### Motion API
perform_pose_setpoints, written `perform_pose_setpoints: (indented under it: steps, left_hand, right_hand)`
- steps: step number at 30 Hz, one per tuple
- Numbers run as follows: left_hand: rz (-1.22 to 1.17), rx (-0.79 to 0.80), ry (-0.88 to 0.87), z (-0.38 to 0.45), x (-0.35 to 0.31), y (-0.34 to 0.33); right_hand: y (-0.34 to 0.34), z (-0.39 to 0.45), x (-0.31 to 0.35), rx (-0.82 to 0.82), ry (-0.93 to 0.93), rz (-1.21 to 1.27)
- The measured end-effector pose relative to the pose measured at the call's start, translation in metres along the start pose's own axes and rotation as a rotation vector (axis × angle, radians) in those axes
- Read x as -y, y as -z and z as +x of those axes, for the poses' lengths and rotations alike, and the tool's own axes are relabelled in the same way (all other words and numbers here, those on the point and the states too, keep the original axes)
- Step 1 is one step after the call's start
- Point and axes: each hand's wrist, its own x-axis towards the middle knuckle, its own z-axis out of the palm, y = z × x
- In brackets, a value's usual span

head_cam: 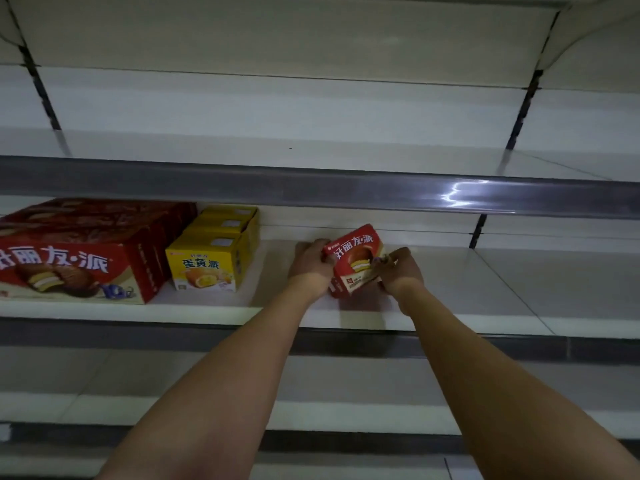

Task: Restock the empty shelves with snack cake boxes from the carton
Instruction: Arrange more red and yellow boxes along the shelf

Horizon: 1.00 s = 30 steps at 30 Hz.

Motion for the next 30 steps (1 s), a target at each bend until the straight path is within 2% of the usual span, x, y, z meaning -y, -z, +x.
perform_pose_setpoints:
  steps: [5,7,9,11,13,18,24,30]
  left_hand:
    - [-0.027,0.05,-0.159,-0.004,-0.002,-0.032]
    - [-0.009,-0.017,-0.127,-0.004,0.0,-0.043]
    - [-0.051,-0.124,-0.001,-0.001,0.0,-0.046]
    - [0.024,-0.126,0.07,0.005,-0.002,-0.047]
    - [0.044,-0.099,0.061,0.013,-0.004,-0.048]
    - [-0.185,0.028,0.029,0.03,-0.011,-0.06]
    - [-0.332,0.095,0.063,0.044,-0.008,-0.068]
    - [-0.412,0.128,0.079,0.053,-0.01,-0.07]
  right_hand:
    - [0.025,-0.003,-0.018,-0.013,0.066,-0.402]
    - [0.026,-0.001,-0.022,-0.054,0.093,-0.51]
    - [0.023,0.004,-0.022,-0.103,0.11,-0.524]
    - [0.021,0.011,-0.02,-0.135,0.103,-0.463]
    - [0.018,0.015,-0.016,-0.145,0.08,-0.286]
    - [0.016,0.032,-0.011,-0.144,0.007,0.062]
    - [0.018,0.047,-0.006,0.002,-0.012,0.2]
    - [0.013,0.053,0.002,0.054,0.013,0.302]
